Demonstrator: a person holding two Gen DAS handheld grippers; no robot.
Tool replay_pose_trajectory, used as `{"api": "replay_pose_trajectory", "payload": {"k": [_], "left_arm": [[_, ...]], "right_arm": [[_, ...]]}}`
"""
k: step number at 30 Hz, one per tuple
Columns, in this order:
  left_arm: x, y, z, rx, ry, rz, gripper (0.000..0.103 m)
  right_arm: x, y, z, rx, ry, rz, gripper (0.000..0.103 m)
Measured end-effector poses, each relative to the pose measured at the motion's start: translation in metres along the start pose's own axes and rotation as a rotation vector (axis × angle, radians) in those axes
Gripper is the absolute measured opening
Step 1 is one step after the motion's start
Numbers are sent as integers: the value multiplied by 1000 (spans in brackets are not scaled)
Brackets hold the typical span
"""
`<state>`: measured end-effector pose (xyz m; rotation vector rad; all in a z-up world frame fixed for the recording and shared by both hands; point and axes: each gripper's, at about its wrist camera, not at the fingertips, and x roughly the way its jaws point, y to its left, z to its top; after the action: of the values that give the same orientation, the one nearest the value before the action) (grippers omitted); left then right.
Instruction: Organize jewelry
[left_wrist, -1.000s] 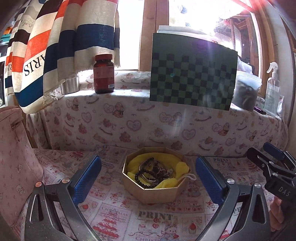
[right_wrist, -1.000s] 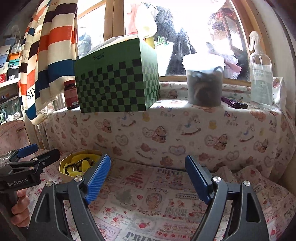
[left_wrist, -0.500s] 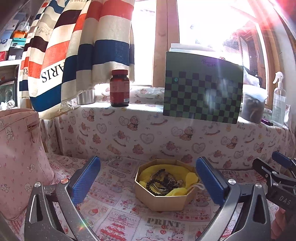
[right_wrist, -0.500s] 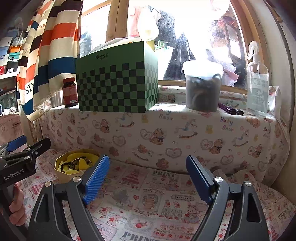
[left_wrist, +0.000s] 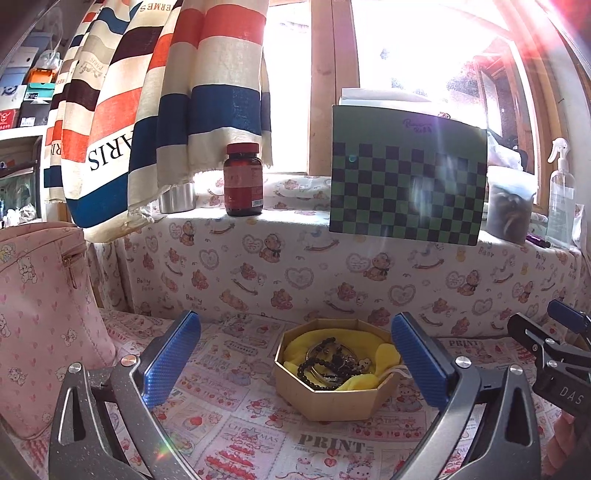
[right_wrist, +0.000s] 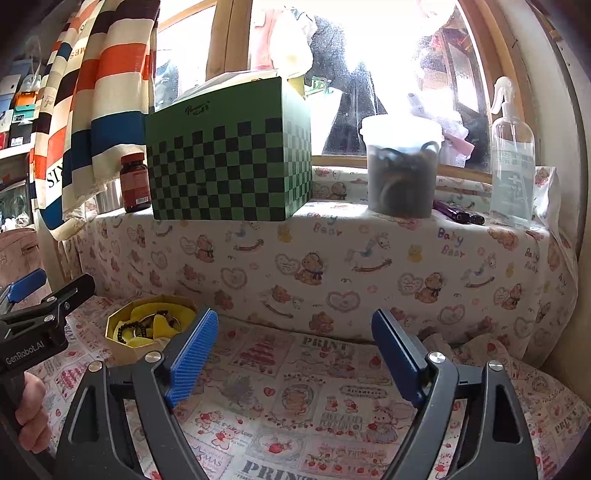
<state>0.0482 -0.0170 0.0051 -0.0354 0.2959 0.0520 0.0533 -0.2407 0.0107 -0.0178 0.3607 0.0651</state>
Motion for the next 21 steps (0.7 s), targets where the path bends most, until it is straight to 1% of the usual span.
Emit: {"api": "replay_pose_trajectory", "payload": {"k": [21], "left_arm": [[2,-1,-1,6,12,0,103]], "right_arm": [[1,0,0,1,2,1,87]]}}
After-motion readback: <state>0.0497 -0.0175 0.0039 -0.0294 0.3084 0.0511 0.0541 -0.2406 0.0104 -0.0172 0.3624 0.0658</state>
